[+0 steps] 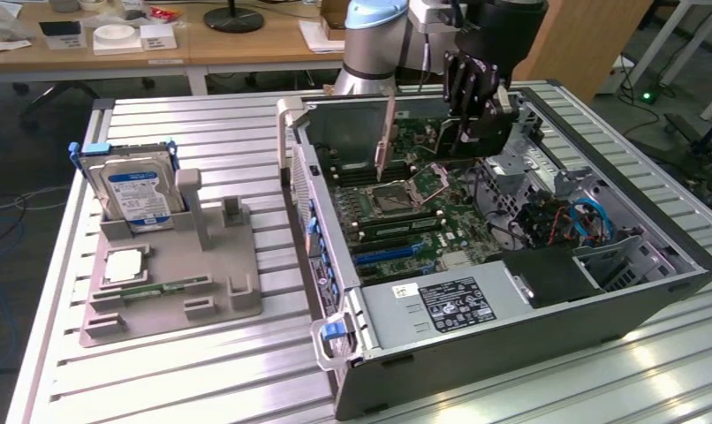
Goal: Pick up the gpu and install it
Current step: 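Insert the gpu into the slot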
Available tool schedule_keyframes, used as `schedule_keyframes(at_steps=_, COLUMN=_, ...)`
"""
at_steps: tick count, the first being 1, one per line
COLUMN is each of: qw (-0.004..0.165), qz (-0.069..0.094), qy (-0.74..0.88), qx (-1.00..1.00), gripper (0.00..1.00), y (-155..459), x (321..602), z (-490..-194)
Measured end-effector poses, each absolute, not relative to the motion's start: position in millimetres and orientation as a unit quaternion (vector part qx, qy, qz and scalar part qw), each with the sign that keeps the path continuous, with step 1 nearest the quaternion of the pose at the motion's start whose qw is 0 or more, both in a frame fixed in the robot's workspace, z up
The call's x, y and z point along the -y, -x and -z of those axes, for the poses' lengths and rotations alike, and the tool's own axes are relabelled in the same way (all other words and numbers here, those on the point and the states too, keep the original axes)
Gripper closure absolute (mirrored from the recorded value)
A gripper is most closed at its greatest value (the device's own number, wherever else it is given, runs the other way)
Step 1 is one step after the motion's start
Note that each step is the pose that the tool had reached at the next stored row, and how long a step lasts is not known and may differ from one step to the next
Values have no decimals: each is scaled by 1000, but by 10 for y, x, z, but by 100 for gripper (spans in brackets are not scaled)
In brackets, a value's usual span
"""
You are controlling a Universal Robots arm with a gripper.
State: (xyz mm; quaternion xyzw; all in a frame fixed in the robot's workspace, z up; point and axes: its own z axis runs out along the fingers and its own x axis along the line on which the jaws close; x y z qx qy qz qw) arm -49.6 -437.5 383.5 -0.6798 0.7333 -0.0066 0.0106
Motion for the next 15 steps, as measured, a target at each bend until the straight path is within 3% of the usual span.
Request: schedule_keyframes(at_steps=15, qw=11, qz=7, qy=683, qx=-730, gripper=73, y=499, x=4375, z=-3824)
